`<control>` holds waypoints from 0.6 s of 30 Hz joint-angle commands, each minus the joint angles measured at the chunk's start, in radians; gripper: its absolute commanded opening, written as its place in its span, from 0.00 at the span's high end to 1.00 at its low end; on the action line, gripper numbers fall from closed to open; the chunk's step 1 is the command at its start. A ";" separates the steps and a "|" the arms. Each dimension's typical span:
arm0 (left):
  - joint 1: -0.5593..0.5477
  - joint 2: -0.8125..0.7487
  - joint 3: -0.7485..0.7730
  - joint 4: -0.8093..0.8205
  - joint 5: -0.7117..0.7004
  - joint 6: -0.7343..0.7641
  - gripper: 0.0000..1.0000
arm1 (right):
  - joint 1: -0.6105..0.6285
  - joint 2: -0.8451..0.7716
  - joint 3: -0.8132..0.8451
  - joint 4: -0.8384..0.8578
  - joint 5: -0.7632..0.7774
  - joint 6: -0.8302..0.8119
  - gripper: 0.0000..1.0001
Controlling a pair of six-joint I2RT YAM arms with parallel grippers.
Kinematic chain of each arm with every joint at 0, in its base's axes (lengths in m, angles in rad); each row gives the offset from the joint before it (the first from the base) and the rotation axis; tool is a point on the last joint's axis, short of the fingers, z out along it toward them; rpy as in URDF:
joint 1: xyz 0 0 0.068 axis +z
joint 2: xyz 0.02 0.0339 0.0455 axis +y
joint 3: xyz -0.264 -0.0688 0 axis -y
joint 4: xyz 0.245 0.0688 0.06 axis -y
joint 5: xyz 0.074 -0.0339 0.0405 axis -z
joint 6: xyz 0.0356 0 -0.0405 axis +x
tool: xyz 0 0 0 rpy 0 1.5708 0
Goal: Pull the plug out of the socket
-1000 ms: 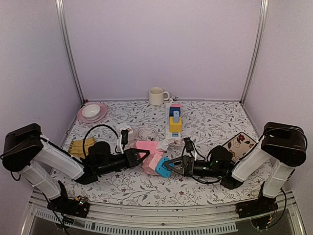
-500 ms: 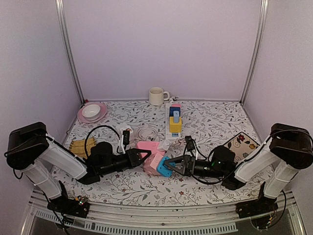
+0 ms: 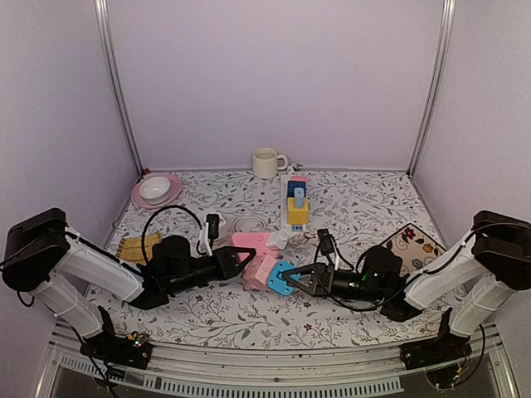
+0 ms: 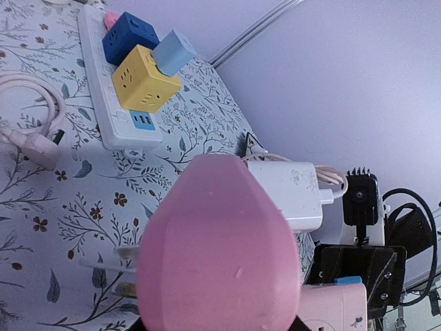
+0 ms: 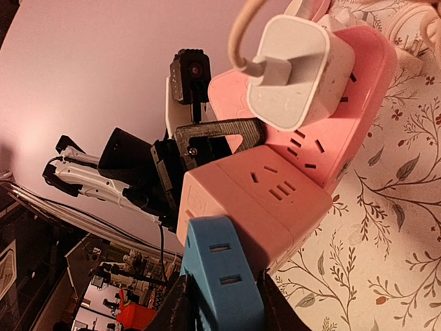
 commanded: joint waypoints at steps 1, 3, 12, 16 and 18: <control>-0.020 -0.050 0.044 0.027 -0.029 0.043 1.00 | 0.011 -0.045 0.014 -0.014 0.005 0.002 0.73; -0.022 -0.060 0.043 0.018 -0.033 0.050 1.00 | 0.012 -0.056 0.014 -0.021 0.004 0.006 0.76; -0.023 -0.086 0.052 -0.005 -0.035 0.090 1.00 | 0.013 -0.082 0.049 -0.053 -0.019 0.007 0.90; -0.024 -0.092 0.053 -0.003 -0.036 0.110 1.00 | 0.013 -0.103 0.054 -0.059 -0.025 0.010 0.92; -0.023 -0.098 0.050 0.002 -0.030 0.120 1.00 | 0.013 -0.113 0.055 -0.060 -0.028 0.013 0.93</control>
